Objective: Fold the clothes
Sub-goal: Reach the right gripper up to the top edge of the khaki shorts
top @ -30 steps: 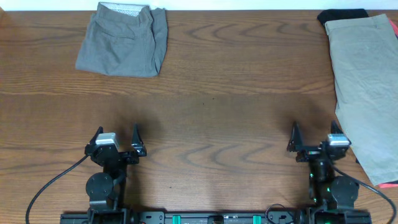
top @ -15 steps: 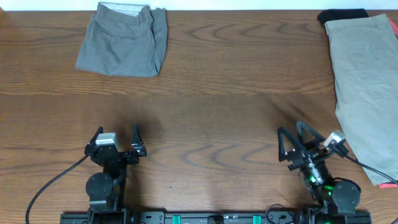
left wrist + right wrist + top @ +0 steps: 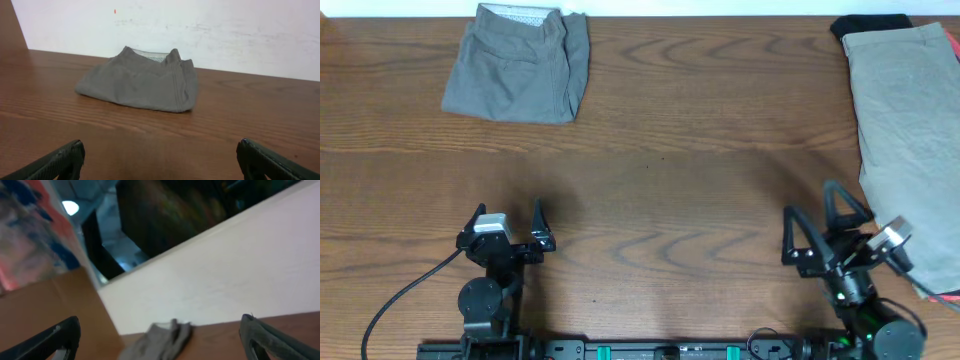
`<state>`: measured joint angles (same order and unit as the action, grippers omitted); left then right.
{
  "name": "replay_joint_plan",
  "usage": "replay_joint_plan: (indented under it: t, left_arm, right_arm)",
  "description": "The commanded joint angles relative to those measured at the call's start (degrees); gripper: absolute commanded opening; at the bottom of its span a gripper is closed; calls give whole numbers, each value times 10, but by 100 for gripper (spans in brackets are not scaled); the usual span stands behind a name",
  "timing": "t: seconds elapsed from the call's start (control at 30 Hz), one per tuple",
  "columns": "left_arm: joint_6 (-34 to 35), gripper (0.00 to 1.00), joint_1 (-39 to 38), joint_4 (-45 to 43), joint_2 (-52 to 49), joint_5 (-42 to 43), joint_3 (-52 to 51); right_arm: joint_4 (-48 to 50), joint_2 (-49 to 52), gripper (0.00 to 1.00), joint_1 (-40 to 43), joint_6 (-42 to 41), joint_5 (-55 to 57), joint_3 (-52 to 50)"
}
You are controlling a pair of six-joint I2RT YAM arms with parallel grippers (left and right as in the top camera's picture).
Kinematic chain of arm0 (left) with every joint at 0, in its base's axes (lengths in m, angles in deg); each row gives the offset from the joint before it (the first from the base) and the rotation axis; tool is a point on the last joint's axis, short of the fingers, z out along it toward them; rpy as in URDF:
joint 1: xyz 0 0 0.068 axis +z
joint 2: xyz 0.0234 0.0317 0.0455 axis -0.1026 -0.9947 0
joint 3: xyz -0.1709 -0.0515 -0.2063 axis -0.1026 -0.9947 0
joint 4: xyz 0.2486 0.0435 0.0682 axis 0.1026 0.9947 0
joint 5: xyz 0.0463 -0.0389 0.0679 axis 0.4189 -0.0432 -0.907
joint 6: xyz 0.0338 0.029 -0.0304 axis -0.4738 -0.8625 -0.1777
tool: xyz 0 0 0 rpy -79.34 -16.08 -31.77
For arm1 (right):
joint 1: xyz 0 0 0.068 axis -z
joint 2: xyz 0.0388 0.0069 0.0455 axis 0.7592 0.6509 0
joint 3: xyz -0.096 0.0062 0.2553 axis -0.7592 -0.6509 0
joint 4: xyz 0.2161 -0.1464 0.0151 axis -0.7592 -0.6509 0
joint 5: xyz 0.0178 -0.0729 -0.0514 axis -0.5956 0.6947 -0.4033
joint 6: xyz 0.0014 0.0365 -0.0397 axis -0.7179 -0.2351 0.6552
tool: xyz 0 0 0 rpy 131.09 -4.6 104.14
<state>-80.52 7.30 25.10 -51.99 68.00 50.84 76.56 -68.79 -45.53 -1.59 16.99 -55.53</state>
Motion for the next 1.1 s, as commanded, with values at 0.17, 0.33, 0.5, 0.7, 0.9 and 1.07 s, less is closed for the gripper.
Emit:
replay_joint_plan:
  t: [0.17,0.33,0.5,0.7,0.9,1.07]
  left_arm:
    - [3,98,2,17,4,-9,-11]
    - [3,98,2,17,4,-9,-11]
    - [3,98,2,17,4,-9,-11]
    - [3,98,2,17,4,-9,-11]
    - [3,98,2,17,4,-9,-11]
    - [3,98,2,17,4,-9,-11]
  right_arm:
    - [-118,240,99,8,193,127,184]
    - [-172,430,99,8,229,147,326]
    - [-310,631,99,8,295,158,532]
    - [-542,864,99,8,400,213,840]
    - [-682,1043,99,10,451,377,1067]
    - [-745,1143,99,18,463,518,1130]
